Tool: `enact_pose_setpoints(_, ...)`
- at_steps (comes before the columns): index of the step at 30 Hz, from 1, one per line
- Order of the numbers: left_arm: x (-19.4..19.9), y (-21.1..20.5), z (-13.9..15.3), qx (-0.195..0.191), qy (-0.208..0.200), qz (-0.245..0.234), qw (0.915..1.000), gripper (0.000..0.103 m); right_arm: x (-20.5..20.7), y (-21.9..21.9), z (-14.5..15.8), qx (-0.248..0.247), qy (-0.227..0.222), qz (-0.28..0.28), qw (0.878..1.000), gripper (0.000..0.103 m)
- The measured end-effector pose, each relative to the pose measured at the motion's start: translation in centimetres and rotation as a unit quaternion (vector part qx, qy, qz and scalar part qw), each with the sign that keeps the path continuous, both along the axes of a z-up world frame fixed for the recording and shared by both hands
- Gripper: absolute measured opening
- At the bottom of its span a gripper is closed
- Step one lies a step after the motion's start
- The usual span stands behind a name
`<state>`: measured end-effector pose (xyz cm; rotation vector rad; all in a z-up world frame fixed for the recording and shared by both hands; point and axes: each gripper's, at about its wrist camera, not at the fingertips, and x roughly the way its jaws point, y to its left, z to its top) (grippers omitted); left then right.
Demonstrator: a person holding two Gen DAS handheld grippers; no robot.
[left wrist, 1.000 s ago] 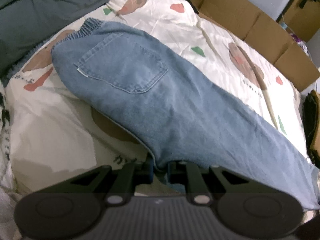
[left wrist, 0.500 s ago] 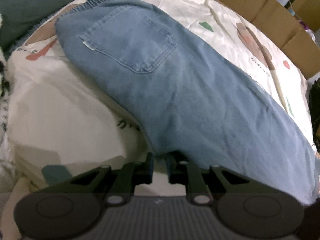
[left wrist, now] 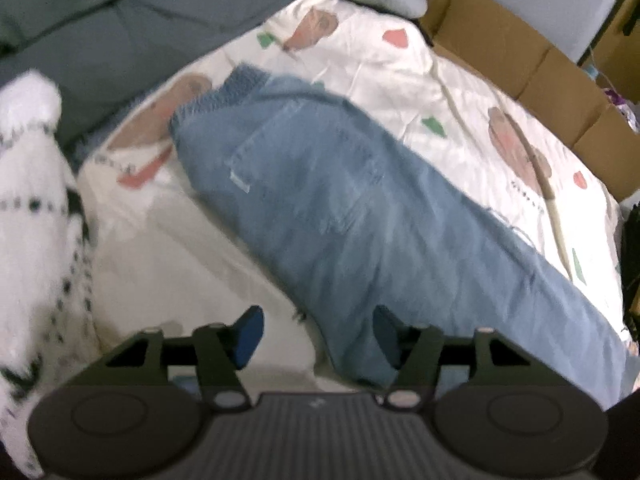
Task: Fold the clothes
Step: 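Open both grippers and release the jeans, then move both open grippers over the folded jeans edge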
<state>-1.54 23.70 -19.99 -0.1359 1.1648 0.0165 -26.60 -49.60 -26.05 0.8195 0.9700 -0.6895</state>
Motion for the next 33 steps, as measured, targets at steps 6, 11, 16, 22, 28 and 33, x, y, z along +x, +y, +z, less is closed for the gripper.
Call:
enact_pose_setpoints(6, 2.1, -2.0, 3.0, 0.003, -0.017, -0.015, 0.9997, 0.075, 0.9, 0.1, 3.1, -0.015, -0.026, 0.042, 0.999, 0.063)
enact_pose_setpoints(11, 2.9, -3.5, 5.6, 0.002, -0.047, -0.041, 0.998, 0.083, 2.3, -0.1, 5.3, -0.02, -0.048, 0.067, 0.996, 0.068)
enact_pose_setpoints(16, 3.6, -4.5, 7.7, 0.011, -0.073, -0.064, 0.9952, 0.087, 3.2, 0.1, 7.1, -0.025, -0.07, 0.086, 0.994, 0.074)
enact_pose_setpoints(22, 4.4, -5.0, 8.8, 0.005, -0.086, -0.077, 0.9933, 0.088, 2.9, 0.3, 7.6, -0.038, -0.084, 0.093, 0.991, 0.08)
enact_pose_setpoints(28, 5.9, -6.6, 8.0, 0.015, -0.081, -0.113, 0.9902, 0.088, 2.5, 0.0, 7.1, -0.052, -0.094, 0.099, 0.989, 0.081)
enact_pose_setpoints(33, 7.3, -8.2, 6.4, 0.015, -0.075, -0.136, 0.9878, 0.088, 2.8, -0.6, 6.1, -0.066, -0.083, 0.104, 0.989, 0.082)
